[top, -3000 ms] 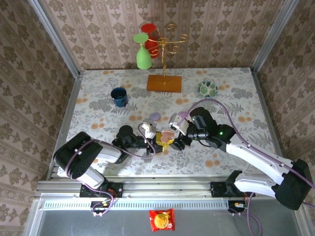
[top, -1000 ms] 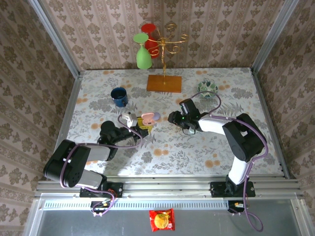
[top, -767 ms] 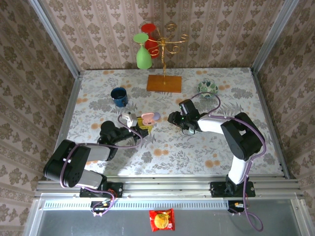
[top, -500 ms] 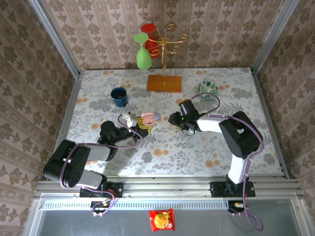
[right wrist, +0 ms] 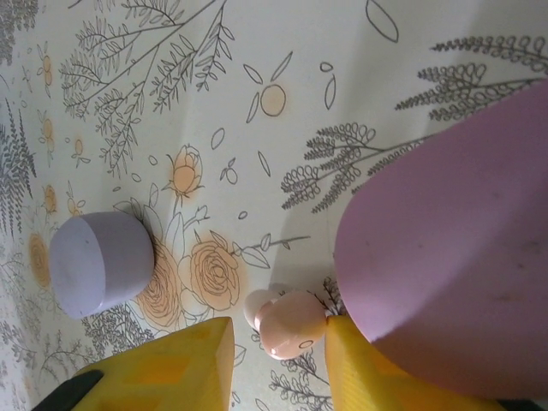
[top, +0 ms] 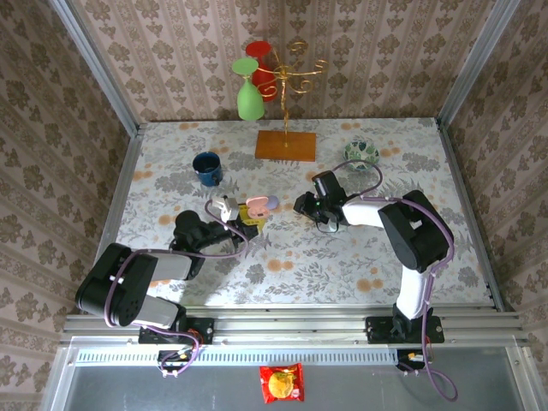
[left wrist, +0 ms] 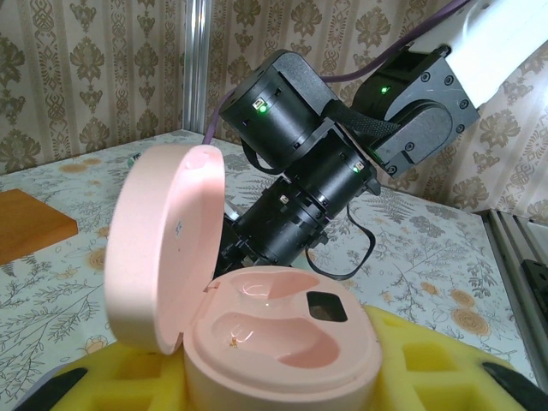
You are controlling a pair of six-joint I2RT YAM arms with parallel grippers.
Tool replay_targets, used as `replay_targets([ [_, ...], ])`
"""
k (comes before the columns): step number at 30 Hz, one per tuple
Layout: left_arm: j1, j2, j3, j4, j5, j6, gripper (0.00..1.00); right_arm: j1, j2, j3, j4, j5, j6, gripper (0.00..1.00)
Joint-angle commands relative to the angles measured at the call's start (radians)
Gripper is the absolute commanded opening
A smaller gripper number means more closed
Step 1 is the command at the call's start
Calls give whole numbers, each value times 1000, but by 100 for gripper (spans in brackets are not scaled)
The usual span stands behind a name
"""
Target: Insert the wireless bluetooth earbuds into the charging case
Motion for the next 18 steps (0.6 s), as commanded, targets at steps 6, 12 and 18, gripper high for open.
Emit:
replay_targets([
  [6, 4, -13, -9, 27, 21, 24, 38, -20, 61, 50, 21, -2, -12, 31],
  [12, 4, -12, -10, 27, 21, 27, 38, -22, 77, 67, 1, -13, -24, 27],
  [18, 5, -10, -11, 27, 20, 36, 38, -22, 103, 98, -33, -26, -45, 26],
])
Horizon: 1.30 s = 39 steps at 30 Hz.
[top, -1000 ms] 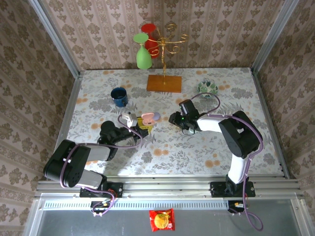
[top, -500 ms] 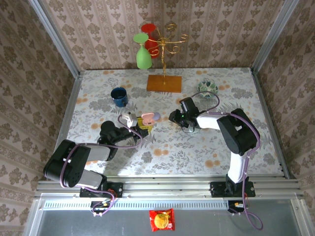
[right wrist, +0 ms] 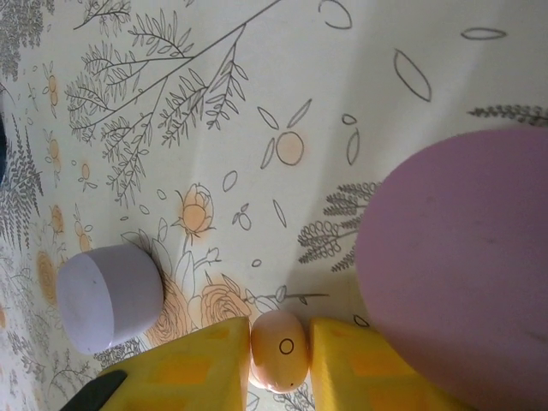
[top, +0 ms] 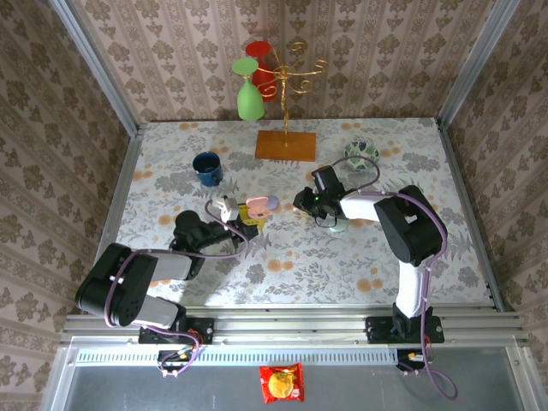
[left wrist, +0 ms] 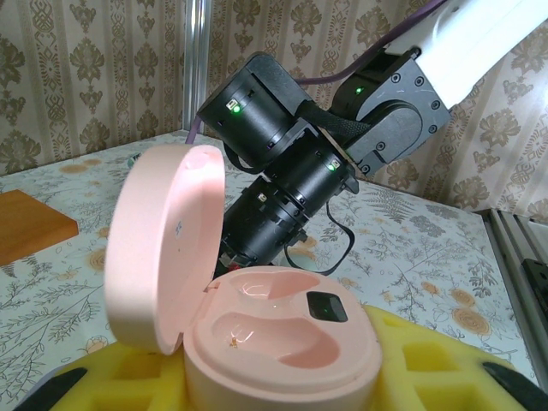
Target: Insert the wireless bluetooth earbuds into the charging case
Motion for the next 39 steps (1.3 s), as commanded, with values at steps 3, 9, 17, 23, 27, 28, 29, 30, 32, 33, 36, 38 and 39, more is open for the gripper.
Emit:
replay_targets([
  [3, 4, -11, -16, 26, 11, 48, 39, -4, 34, 26, -35, 21, -37, 22],
  [9, 3, -4, -22, 24, -8, 68, 39, -2, -9, 20, -50, 25, -56, 21],
  [17, -8, 49, -20, 26, -88, 184, 39, 26, -136, -25, -89, 46, -105, 21],
  [23, -19, 94, 2, 27, -167, 247, 39, 69, -288, -75, -182, 96, -154, 21],
  [27, -19, 130, 32, 27, -174, 261, 39, 118, -404, -86, -269, 134, -193, 21],
  [28, -19, 137, 39, 26, -170, 265, 39, 132, -432, -87, -287, 144, -199, 21],
  [29, -50, 144, 43, 26, -168, 269, 39, 145, -454, -88, -300, 149, -209, 21],
  [30, -54, 152, 49, 26, -164, 272, 39, 159, -477, -84, -318, 153, -224, 21],
  [32, -61, 163, 56, 28, -155, 279, 39, 182, -510, -69, -355, 158, -248, 21],
  [33, -65, 169, 60, 29, -152, 283, 39, 193, -520, -62, -368, 158, -261, 21],
  [36, -78, 180, 73, 29, -141, 287, 39, 223, -526, -37, -368, 153, -276, 21],
  [38, -84, 185, 80, 27, -137, 288, 40, 245, -520, -16, -366, 147, -288, 21],
  [39, -86, 188, 82, 27, -139, 286, 40, 255, -516, -6, -362, 143, -294, 21],
])
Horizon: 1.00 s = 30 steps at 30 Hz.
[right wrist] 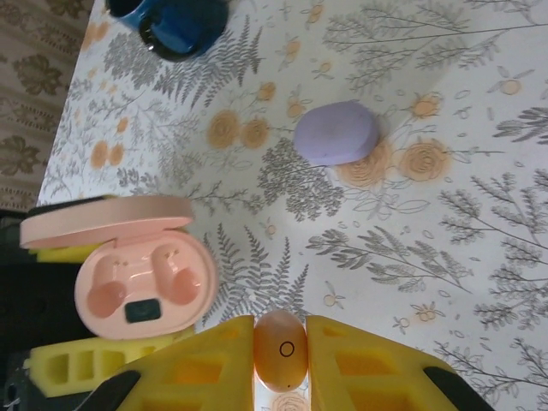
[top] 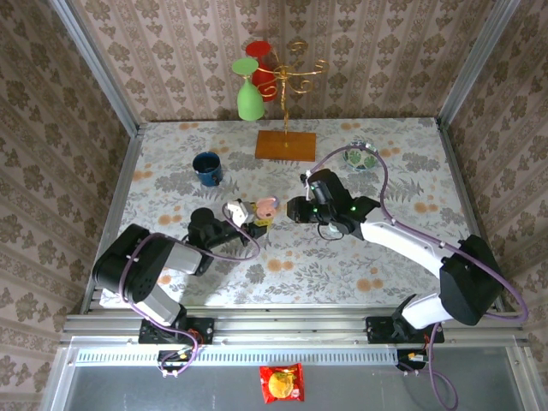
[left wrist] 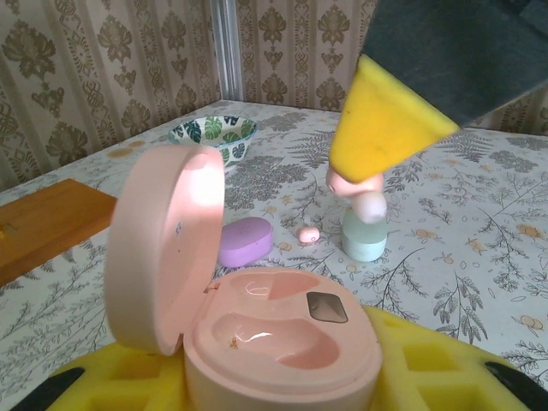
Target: Insert the wireless bluetooth earbuds into the charging case
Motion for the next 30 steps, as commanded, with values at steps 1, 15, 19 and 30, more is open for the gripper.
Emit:
replay_targets([
  [1, -11, 17, 27, 28, 22, 26, 40, 31, 4, 59, -27, 17, -49, 21],
  [15, -39, 26, 46, 28, 34, 23, 40, 86, 103, 174, -15, -14, -90, 21],
  [19, -40, 22, 44, 28, 29, 13, 40, 87, 120, 177, -17, -24, -92, 21],
  [30, -42, 23, 51, 27, 14, -9, 40, 104, 156, 175, -20, -71, -98, 21],
])
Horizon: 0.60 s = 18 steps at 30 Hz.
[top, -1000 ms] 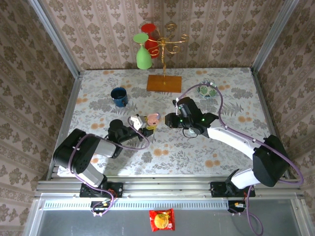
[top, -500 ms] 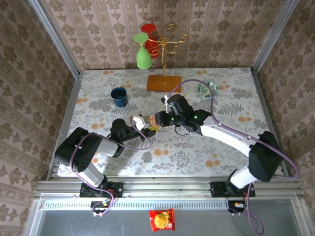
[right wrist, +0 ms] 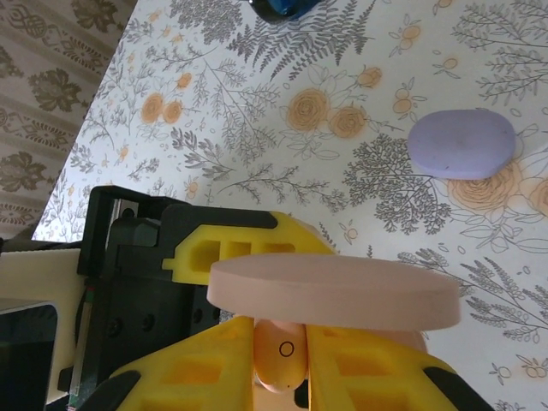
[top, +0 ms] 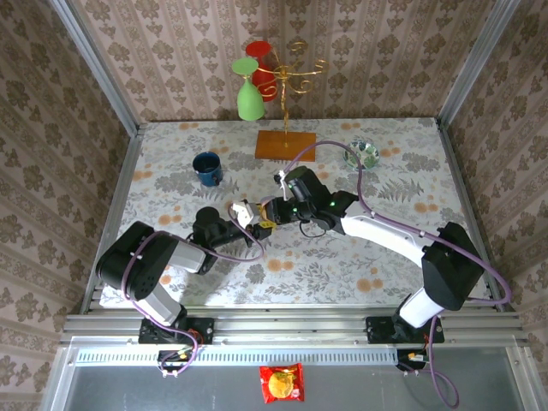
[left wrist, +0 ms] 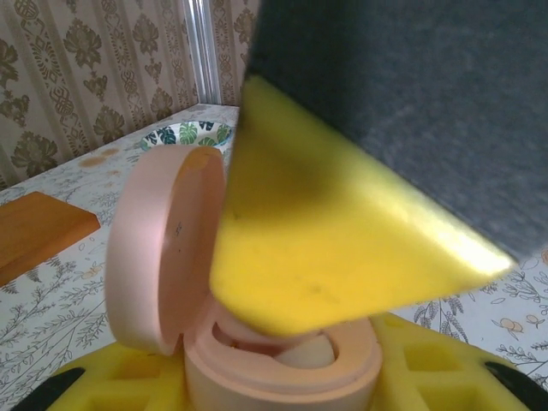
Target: Insert the wireless bluetooth earbuds into the charging case
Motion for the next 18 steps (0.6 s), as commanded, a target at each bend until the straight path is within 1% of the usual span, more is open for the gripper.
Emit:
replay_targets([
  [1, -4, 0, 28, 32, 2, -18, 39, 16, 18, 23, -12, -34, -17, 21],
  [3, -4, 1, 29, 31, 2, -28, 39, 23, 23, 17, -2, -42, -14, 23],
  [4, -5, 1, 29, 32, 1, -31, 39, 24, 27, 13, 8, -46, -11, 27],
  [5, -5, 0, 31, 31, 1, -33, 39, 24, 31, 13, 8, -45, -10, 29],
  [8, -5, -6, 37, 33, 10, -42, 39, 24, 27, 22, -15, -15, -8, 29],
  [9, -5, -10, 38, 32, 12, -47, 39, 23, 17, 20, -19, -4, -10, 31],
  [10, -5, -18, 39, 33, 15, -54, 39, 24, 2, 17, -22, 7, -14, 36],
  [14, -3, -38, 32, 32, 19, -70, 39, 19, -68, -20, 7, 39, -28, 50],
  [18, 1, -49, 18, 31, 29, -83, 39, 11, -153, -80, 45, 71, -44, 67],
])
